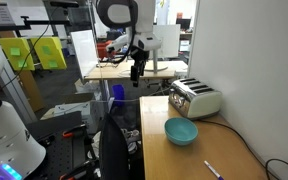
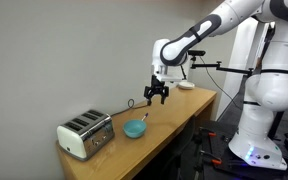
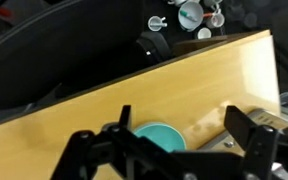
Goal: Move the bowl towards the table edge near you
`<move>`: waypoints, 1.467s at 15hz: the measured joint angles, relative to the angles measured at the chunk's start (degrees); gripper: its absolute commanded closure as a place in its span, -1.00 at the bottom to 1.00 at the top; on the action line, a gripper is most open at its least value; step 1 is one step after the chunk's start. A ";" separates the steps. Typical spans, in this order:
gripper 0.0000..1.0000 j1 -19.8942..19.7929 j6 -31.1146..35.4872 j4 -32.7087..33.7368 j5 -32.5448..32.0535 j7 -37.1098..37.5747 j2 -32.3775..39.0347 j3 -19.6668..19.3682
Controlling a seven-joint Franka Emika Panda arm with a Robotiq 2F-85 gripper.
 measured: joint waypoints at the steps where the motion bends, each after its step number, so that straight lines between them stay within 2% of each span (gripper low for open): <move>1: -1.00 -0.06 2.91 -1.20 0.80 1.63 1.91 -0.29; 5: -1.00 -0.10 13.80 -2.29 6.36 2.97 11.53 -1.40; 7: -1.00 -0.12 16.69 -0.73 9.13 2.97 16.61 -2.05; 10: -1.00 -0.27 17.26 5.05 11.41 2.96 24.15 -3.57; 15: -1.00 -0.16 17.01 15.51 10.92 4.44 34.58 -6.90; 22: -1.00 -0.91 15.49 23.44 11.43 5.12 43.30 -8.13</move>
